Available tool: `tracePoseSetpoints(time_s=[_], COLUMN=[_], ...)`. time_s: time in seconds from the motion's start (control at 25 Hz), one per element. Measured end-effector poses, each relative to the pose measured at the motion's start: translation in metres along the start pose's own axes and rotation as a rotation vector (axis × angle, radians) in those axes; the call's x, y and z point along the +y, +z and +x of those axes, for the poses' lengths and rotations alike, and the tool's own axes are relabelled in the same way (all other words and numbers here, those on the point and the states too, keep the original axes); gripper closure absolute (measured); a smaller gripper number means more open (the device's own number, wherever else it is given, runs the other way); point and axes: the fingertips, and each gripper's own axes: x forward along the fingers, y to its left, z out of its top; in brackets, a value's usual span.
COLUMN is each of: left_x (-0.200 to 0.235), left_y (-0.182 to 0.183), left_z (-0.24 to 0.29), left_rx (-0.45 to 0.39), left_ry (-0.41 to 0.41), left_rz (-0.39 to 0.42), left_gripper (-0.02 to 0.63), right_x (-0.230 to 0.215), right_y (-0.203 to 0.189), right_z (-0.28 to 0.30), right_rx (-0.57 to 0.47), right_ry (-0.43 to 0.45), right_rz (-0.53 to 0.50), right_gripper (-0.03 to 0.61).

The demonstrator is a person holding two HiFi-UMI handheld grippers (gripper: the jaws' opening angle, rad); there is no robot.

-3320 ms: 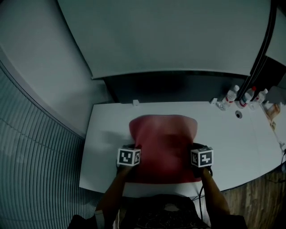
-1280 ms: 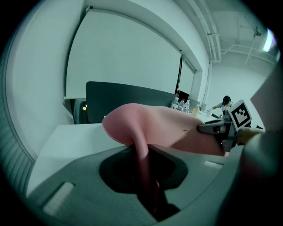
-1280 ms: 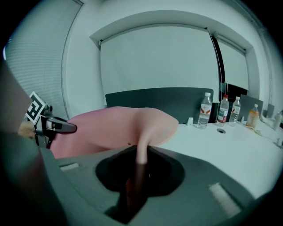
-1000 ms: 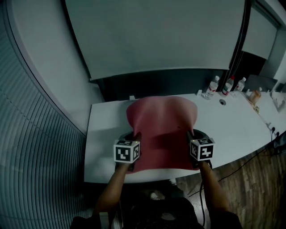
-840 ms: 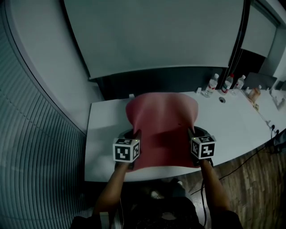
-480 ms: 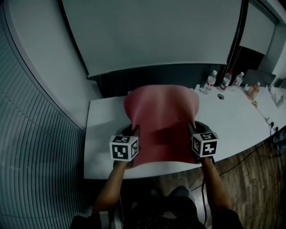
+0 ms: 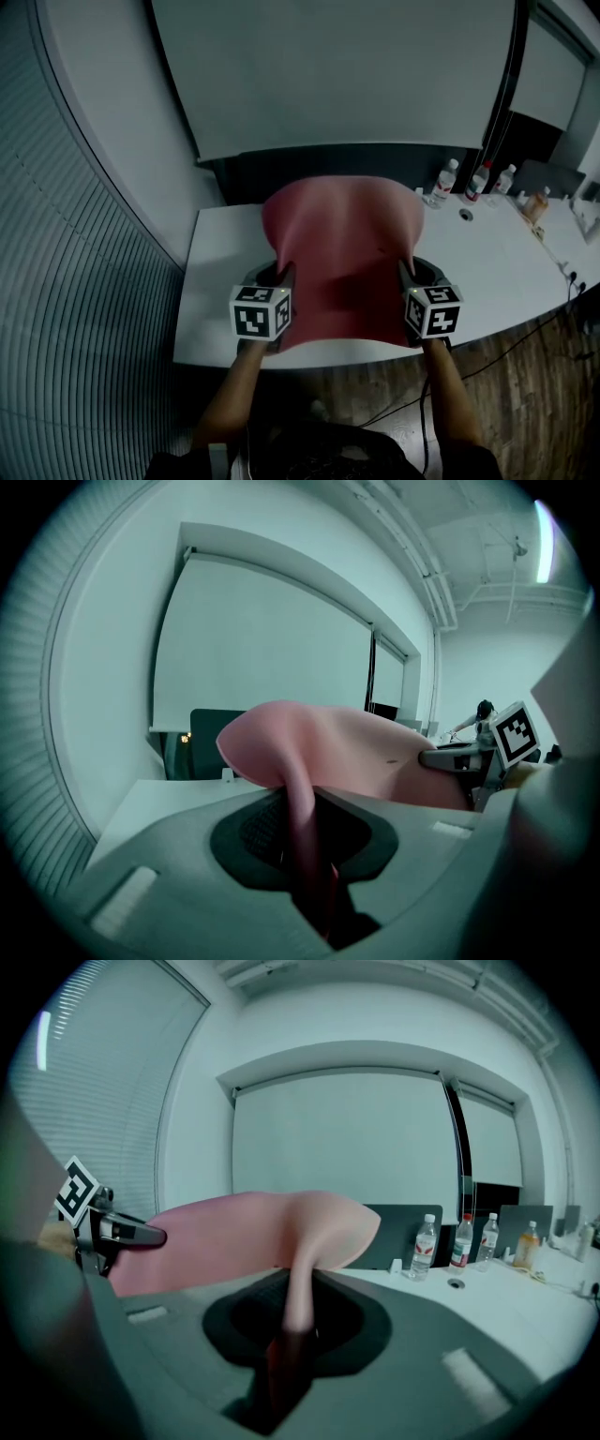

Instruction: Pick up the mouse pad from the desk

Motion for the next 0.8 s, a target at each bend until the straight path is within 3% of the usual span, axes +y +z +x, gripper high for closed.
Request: tracePoseSetpoints(time_s=[0.4,0.8], left_x=[-0.045,-0.074], left_y=[0.013,-0.009], left_z=[-0.037,-0.073], left_rx=[-0.024,-0.069], left_ry=[0.053,0.109], left_rz=[-0.006,-0.013], left_gripper=[0.549,0.549], right_x=[-0.016,-0.013], right_y=[0.011,-0.005], right_z=[-0.05,-0.081], right_rx=[-0.034,-0.082], right_ry=[0.068,0.114], right_rz=[0.002,-0.023], right_gripper=[0.517,0.517])
